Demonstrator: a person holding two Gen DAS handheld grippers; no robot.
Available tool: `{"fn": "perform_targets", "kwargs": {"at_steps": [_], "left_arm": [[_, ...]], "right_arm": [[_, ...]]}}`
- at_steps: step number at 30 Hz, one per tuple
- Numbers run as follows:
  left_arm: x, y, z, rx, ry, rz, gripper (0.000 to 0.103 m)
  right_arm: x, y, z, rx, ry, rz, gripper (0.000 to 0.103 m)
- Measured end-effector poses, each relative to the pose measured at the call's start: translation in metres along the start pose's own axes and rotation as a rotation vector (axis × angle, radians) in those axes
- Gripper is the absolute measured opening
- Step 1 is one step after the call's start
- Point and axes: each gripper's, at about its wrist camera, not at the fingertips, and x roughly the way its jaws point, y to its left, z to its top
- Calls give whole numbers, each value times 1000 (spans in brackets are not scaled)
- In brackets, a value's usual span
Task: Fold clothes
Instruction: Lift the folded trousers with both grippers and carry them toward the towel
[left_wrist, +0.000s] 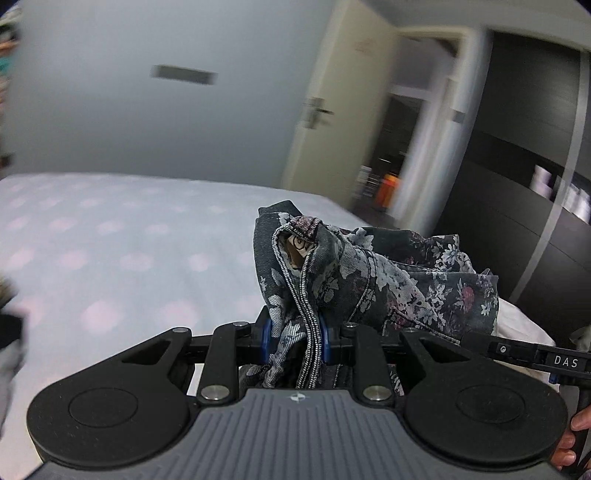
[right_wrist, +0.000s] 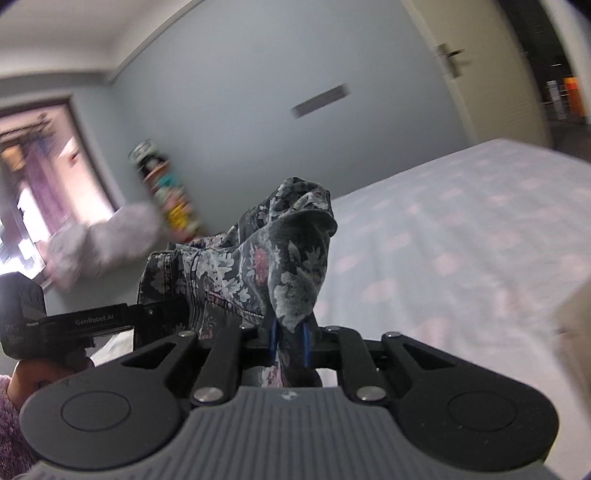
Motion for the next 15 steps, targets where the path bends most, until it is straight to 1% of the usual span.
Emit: {"fn": "perform_targets", "kwargs": {"at_steps": [2, 6, 10, 15], "left_arm": [[25, -29, 18, 57, 7, -60, 22], [70, -83, 42, 139, 27, -175, 22], [115, -139, 58, 221, 56, -282, 22], [164, -210, 70, 320, 97, -396, 22]], "right_arm": [[-22, -19, 10, 22, -44, -50, 15], [-68, -57, 30, 58, -128, -158, 15], [-110, -93, 44, 115, -183, -257, 15], [-158, -132, 50, 176, -252, -379, 15]]}}
